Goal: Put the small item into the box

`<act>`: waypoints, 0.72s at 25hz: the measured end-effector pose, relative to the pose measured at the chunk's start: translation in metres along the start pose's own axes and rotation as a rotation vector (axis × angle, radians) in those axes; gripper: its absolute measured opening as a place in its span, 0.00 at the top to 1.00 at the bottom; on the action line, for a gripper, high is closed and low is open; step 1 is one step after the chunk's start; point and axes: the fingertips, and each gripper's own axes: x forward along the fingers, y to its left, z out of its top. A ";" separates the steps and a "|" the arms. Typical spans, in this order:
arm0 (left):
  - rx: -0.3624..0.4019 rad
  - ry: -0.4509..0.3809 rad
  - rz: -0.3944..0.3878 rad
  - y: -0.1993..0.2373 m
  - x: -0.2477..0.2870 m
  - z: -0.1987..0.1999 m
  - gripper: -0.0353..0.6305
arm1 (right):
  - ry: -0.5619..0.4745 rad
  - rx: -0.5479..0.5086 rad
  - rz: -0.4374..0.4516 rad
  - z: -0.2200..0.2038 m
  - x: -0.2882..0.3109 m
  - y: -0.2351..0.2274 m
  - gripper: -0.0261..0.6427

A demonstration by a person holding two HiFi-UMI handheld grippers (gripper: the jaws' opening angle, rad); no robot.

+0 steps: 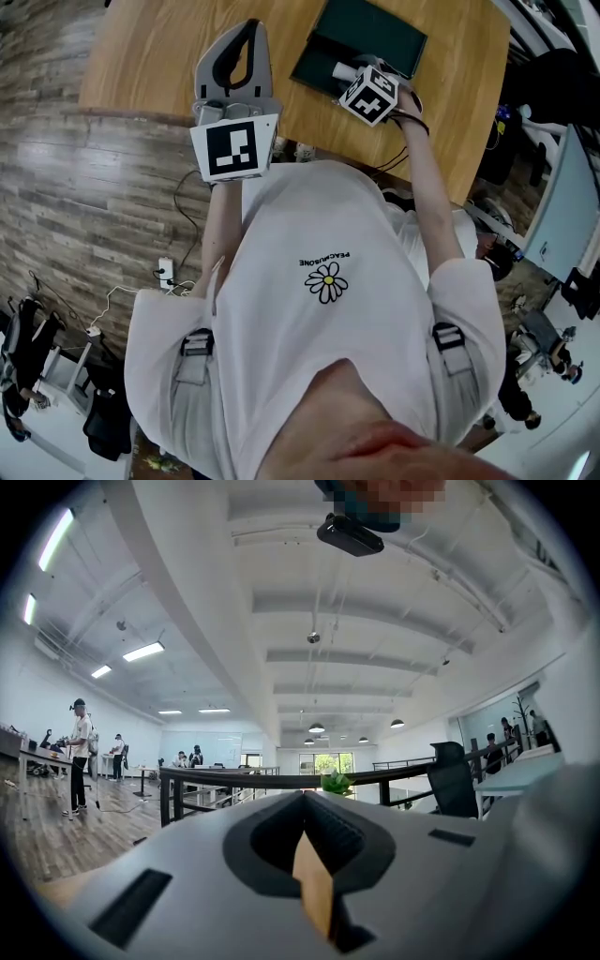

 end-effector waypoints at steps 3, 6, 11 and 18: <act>0.003 0.011 -0.005 0.001 0.001 -0.003 0.92 | -0.002 -0.002 0.018 0.002 -0.006 0.005 0.61; 0.012 0.030 -0.013 0.001 0.001 -0.008 0.92 | -0.016 -0.007 0.013 0.007 -0.016 0.005 0.61; 0.018 0.025 -0.035 -0.004 0.005 -0.006 0.92 | -0.061 0.010 -0.022 0.016 -0.037 -0.007 0.61; 0.030 0.019 -0.080 -0.017 0.011 -0.001 0.92 | -0.231 0.086 -0.199 0.043 -0.105 -0.055 0.61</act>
